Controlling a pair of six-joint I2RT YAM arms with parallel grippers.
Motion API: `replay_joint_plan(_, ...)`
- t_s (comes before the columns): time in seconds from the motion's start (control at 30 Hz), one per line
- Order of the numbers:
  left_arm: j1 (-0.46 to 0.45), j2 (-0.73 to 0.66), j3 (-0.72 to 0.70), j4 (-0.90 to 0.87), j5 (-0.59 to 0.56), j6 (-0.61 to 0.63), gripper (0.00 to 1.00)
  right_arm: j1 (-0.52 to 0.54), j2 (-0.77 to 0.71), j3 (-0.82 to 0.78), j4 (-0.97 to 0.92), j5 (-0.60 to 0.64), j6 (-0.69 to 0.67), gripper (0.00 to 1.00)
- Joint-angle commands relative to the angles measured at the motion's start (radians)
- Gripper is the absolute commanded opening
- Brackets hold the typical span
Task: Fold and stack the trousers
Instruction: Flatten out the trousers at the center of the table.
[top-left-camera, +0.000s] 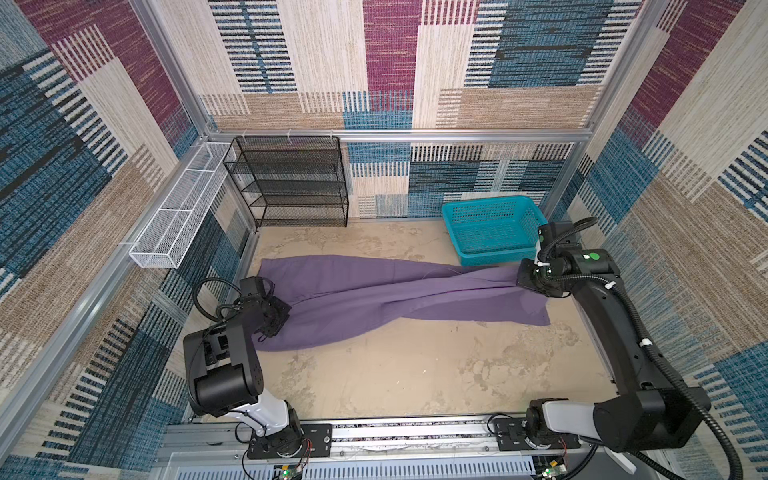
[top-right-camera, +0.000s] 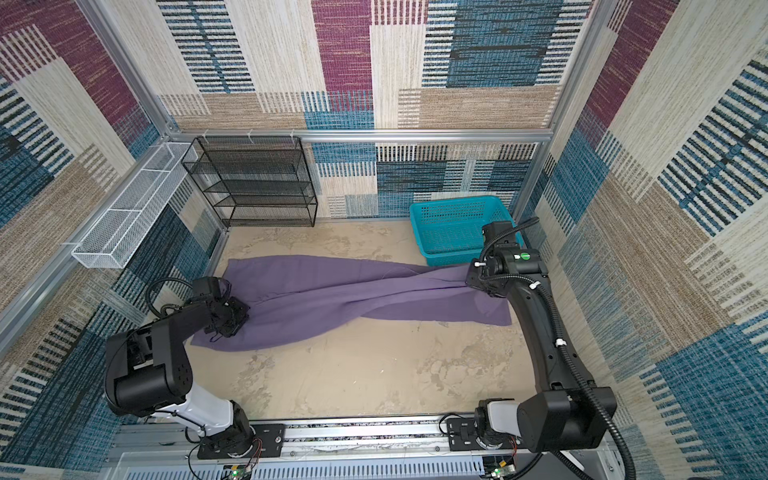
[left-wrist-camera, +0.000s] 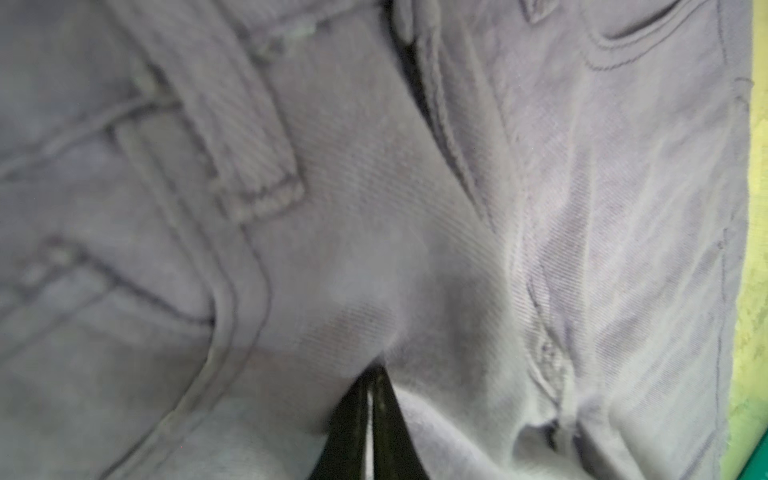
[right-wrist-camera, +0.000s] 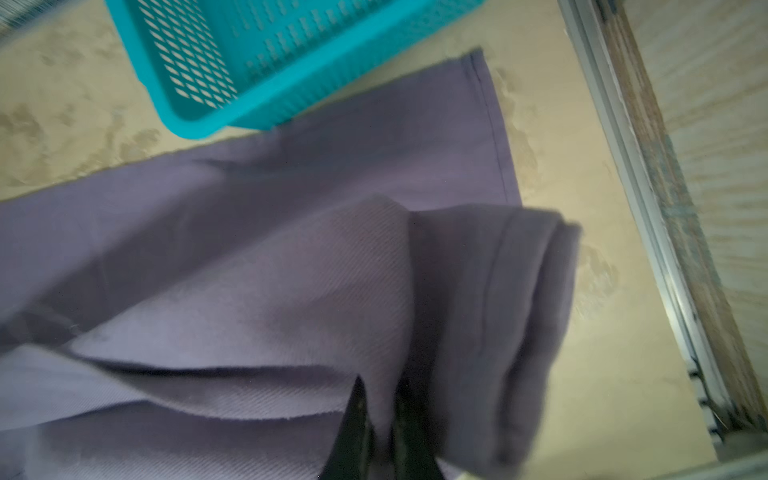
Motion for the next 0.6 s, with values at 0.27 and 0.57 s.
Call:
replay_joint_plan(0.27,0.001,0.011,-0.005,-0.080,-0.026,0.028,0.11,0.000,-0.009,-0.174,-0.136,0.037,-0.003,0.00)
replay_joint_plan(0.57,0.000,0.019,-0.005,-0.078,-0.028,0.030,0.11,0.008,0.124,-0.256,-0.106,0.167,0.081,0.28)
